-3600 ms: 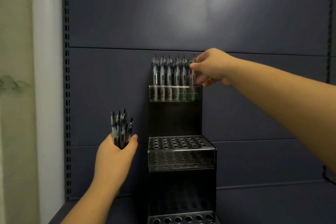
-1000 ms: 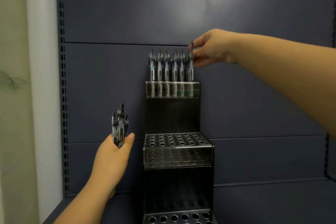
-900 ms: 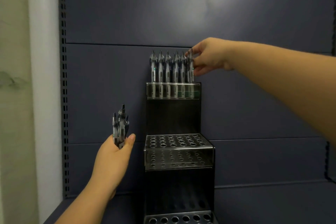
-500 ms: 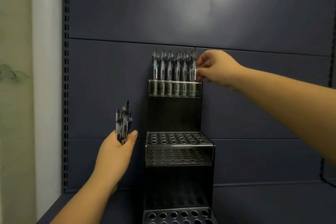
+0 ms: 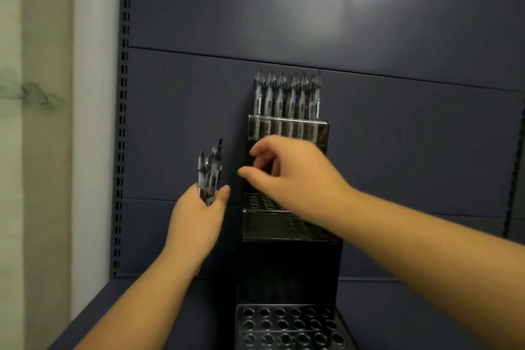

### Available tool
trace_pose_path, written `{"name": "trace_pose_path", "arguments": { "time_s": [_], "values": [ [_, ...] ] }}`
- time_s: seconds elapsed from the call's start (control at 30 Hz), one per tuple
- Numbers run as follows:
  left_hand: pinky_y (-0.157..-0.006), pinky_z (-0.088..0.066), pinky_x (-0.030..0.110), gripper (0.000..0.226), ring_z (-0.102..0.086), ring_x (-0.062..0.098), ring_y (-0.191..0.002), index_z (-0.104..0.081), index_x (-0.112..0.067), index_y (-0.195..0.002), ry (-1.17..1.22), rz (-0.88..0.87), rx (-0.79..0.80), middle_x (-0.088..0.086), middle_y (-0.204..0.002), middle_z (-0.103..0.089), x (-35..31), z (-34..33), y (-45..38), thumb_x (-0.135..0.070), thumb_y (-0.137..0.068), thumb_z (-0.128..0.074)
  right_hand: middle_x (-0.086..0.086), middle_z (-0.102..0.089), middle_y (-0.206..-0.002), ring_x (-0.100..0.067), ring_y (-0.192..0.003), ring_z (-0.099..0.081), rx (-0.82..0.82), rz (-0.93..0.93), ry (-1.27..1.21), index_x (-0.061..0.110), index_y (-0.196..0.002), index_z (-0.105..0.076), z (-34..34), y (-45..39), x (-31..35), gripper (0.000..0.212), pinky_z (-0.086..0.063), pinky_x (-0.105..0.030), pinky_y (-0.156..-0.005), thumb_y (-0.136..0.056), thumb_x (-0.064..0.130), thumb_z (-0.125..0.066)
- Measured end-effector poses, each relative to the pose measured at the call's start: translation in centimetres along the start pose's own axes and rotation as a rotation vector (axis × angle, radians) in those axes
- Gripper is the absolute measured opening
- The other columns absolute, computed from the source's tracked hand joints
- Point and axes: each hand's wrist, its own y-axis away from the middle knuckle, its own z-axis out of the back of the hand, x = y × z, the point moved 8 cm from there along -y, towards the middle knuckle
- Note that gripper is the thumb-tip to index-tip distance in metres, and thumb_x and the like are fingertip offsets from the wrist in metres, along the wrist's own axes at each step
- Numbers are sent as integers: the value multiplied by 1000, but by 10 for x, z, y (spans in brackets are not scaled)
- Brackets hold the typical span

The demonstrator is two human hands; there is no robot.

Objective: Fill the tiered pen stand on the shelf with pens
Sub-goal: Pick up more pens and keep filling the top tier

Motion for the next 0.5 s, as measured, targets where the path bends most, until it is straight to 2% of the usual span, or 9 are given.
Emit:
{"name": "trace_pose_path", "arguments": {
  "time_s": [0.07,0.1,0.2,0.3,0.43,0.5],
  "values": [
    [-55,-39,32,24,-53,18,-63,-56,-19,-82,-33,-37,17,3,-70,-58,-7,-1,1,-37,-98,-55,16,-69,-100,4,-76,-58,63,-29,-60,29,-125,-63,-18,-3,12,42,-53,-20,-74,-91,54,-66],
    [-55,-39,32,21,-54,17,-63,-58,-22,-84,-41,-45,23,2,-71,-60,-9,-1,2,-37,-99,-54,15,-70,-98,4,-76,-59,60,-31,-99,28,-121,-65,-22,-7,18,39,-52,-19,-74,-91,53,-67],
    [-56,-43,33,15,-61,19,-68,-61,-26,-89,-32,-35,24,0,-77,-66,-12,-1,3,-35,-99,-55,10,-72,-89,-3,-79,-66,43,-45,-194,24,-101,-70,-28,-18,29,25,-60,-31,-77,-92,47,-68],
    [-60,-47,37,12,-62,23,-73,-61,-26,-89,7,-35,7,2,-79,-67,-15,2,4,-32,-99,-56,6,-74,-88,-7,-80,-70,69,-72,-316,21,-100,-73,-32,-21,31,20,-62,-37,-79,-93,39,-70],
    [-59,-45,36,17,-62,28,-75,-61,-24,-88,1,-49,-1,6,-80,-66,-18,3,5,-35,-98,-55,8,-73,-84,-5,-79,-69,130,-83,-414,21,-103,-75,-32,-13,27,12,-61,-30,-80,-95,27,-69],
    [-61,-48,37,16,-63,24,-77,-63,-24,-90,-1,-60,12,4,-82,-67,-19,1,6,-36,-97,-57,7,-73,-86,-6,-80,-70,97,-84,-454,21,-102,-74,-24,-13,22,10,-61,-31,-80,-97,23,-67]
  ]
}}
